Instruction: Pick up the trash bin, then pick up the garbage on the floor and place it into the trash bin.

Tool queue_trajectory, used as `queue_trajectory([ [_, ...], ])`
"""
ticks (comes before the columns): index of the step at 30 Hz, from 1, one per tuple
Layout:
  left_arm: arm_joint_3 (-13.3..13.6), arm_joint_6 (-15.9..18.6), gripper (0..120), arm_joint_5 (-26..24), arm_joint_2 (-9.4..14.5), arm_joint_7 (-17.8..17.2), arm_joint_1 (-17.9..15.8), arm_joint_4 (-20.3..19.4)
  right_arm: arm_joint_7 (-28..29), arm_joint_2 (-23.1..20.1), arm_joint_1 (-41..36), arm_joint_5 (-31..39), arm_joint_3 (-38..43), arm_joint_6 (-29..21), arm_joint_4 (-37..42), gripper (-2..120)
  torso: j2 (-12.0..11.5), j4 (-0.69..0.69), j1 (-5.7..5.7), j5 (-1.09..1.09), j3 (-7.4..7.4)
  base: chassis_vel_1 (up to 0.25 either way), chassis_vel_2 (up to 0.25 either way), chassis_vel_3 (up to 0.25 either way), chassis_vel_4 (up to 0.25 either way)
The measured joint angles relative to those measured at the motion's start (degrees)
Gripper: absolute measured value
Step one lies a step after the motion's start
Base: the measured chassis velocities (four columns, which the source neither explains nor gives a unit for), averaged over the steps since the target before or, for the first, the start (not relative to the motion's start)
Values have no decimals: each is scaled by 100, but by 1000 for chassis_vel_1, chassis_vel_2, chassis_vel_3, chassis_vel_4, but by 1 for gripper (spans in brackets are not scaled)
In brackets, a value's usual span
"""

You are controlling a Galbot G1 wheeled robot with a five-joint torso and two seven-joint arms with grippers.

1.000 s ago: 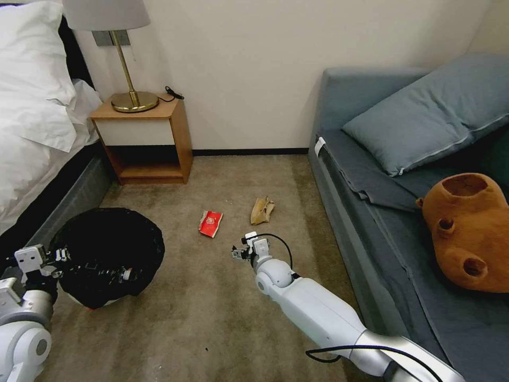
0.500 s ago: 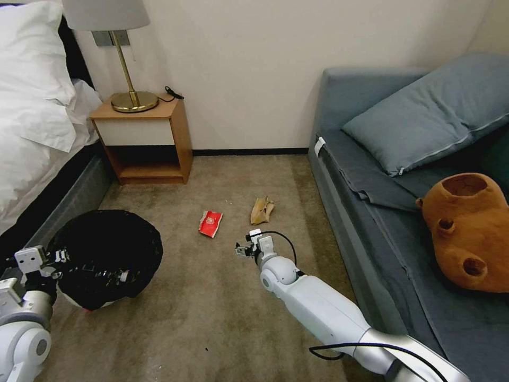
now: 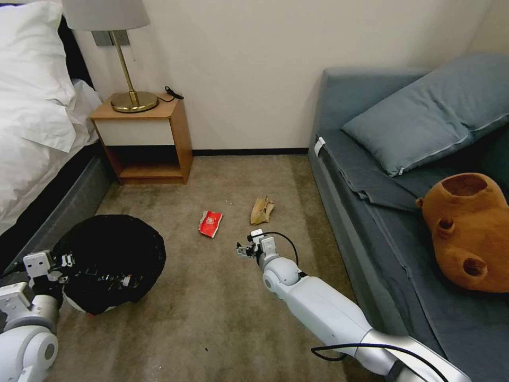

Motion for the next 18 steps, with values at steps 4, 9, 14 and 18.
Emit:
queue_trajectory([
  [4, 13, -3, 6, 31, -23, -8, 15, 7, -25, -11, 1, -4, 0, 16, -17, 100, 0, 0, 0, 0, 0, 0, 0, 0, 0],
  [9, 14, -3, 6, 68, -28, -19, 52, 25, -43, -30, -1, -17, 0, 33, -21, 100, 0, 0, 0, 0, 0, -8, 11, 9, -8],
  [14, 18, -12, 6, 126, -43, -22, 114, 92, -50, -27, -10, -29, 2, 44, -27, 100, 0, 0, 0, 0, 0, -49, 52, 53, -49],
  [18, 27, -55, 6, 167, -49, -23, 177, 161, -71, -11, -12, -58, 9, 70, -63, 100, 0, 0, 0, 0, 0, -45, 62, 48, -44],
])
